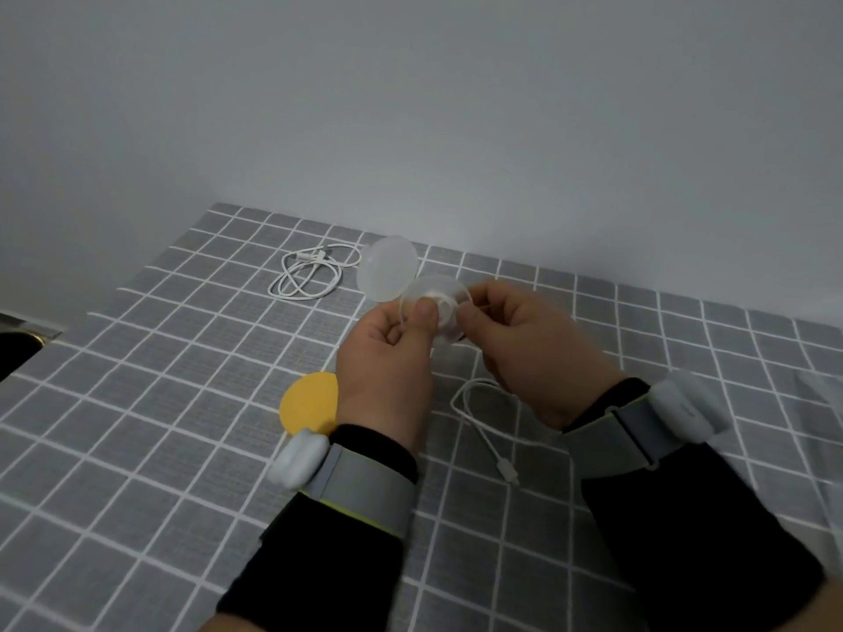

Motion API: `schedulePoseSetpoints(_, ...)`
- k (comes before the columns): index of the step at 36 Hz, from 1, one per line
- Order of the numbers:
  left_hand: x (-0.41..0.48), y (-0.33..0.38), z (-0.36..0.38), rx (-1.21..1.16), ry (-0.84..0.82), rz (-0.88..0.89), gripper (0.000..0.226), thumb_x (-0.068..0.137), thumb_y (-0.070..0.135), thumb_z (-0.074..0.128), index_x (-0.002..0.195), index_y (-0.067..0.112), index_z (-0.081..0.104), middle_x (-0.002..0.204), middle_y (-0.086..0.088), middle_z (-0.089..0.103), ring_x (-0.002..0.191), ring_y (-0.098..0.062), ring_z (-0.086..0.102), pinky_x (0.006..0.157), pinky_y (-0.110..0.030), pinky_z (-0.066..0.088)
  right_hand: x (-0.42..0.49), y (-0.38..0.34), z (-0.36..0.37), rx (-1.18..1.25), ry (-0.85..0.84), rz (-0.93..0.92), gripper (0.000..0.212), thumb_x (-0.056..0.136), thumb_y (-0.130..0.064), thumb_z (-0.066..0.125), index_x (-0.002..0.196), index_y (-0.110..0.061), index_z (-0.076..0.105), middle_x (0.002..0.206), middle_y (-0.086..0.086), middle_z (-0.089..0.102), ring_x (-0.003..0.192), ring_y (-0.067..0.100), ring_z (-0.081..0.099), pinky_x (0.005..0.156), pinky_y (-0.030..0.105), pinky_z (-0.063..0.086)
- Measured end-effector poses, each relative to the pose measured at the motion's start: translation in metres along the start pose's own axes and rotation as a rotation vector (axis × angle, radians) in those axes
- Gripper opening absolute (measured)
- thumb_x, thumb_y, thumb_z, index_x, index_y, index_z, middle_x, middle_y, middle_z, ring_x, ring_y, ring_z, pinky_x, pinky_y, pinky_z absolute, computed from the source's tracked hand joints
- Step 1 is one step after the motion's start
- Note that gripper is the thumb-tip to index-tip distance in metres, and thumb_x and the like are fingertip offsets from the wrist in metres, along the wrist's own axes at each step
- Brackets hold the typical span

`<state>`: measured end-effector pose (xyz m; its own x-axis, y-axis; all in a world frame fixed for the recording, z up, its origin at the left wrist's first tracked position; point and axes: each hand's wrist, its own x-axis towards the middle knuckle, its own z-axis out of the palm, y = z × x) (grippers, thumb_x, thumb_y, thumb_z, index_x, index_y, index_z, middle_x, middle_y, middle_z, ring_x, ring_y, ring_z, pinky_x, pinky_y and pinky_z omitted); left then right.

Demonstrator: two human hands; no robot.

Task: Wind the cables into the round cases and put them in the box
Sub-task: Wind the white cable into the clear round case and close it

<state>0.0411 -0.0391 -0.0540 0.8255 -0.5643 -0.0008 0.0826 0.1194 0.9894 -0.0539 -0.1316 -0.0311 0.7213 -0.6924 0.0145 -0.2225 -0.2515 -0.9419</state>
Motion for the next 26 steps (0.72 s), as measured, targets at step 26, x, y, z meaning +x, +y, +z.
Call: schedulePoseSetpoints(26, -0.001, 0.002, 0.002, 0.033, 0.062, -0.022, 0.029, 0.092, 0.035, 0.067, 0.094, 0.006, 0.071, 0.075, 0.004, 0.073, 0.063, -0.002, 0.063, 0.06, -0.016, 0.05, 0.0, -0.008, -0.019, -0.373, 0.183, -0.208, 0.015, 0.092, -0.031, 0.064, 0.083, -0.019, 0.065, 0.077, -0.003, 0.07, 0.076, 0.016, 0.066, 0.077, 0.044, 0.053)
